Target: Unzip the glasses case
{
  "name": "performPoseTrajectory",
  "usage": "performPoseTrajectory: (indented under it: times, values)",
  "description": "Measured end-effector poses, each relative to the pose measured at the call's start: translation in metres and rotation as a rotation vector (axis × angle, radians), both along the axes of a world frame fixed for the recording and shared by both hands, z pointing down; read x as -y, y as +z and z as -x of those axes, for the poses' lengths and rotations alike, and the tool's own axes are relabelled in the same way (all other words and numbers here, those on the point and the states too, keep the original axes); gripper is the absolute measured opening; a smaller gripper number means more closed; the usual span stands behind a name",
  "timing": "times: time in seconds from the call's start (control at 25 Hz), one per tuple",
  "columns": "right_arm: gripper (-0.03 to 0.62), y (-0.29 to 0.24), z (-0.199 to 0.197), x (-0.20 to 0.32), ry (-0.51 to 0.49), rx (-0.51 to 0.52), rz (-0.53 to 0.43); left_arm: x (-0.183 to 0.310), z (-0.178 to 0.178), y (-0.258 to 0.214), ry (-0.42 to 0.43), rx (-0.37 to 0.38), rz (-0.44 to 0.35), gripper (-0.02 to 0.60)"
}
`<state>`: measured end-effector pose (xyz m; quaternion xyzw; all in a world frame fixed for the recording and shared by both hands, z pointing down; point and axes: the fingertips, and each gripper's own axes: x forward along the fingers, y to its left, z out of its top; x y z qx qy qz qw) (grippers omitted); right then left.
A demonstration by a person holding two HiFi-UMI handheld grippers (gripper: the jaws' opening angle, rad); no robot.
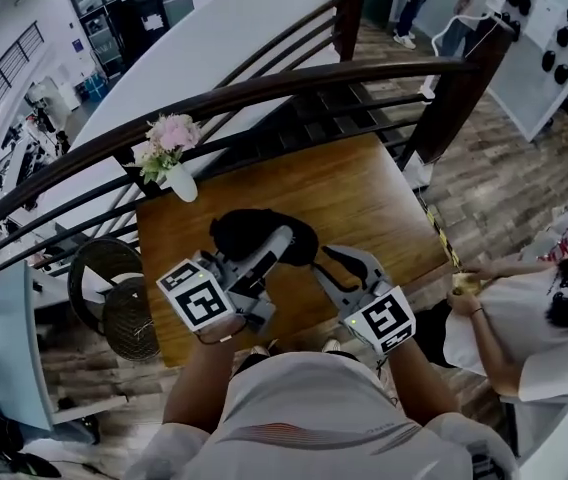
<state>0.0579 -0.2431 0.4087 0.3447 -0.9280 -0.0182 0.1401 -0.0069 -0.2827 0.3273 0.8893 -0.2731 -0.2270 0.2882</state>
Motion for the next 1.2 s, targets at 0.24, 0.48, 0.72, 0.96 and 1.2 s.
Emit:
performPoseTrajectory:
  times: [0.24,0.48,0.72,0.96,1.2]
  values:
    - [0.081,0.003,0.006,-0.001,-0.003,-0.035,-0.004,-0.003,-0.007,0.001,0.011,0.015,-0.010,0.272]
    - [0.049,0.005,0.000,-0.002,-0.008,-0.059,0.004,-0.011,-0.013,0.004,0.020,0.074,-0.038,0.265]
    - [0.048,0.009,-0.008,0.001,0.004,-0.181,-0.067,-0.016,-0.020,0.012,0.073,0.133,-0.039,0.258]
    - [0.049,0.015,-0.008,0.004,-0.046,-0.349,-0.186,-0.028,-0.029,0.029,0.190,0.230,-0.038,0.258]
    - [0.049,0.022,-0.007,-0.001,-0.112,-0.529,-0.314,-0.044,-0.045,0.047,0.310,0.413,-0.100,0.258]
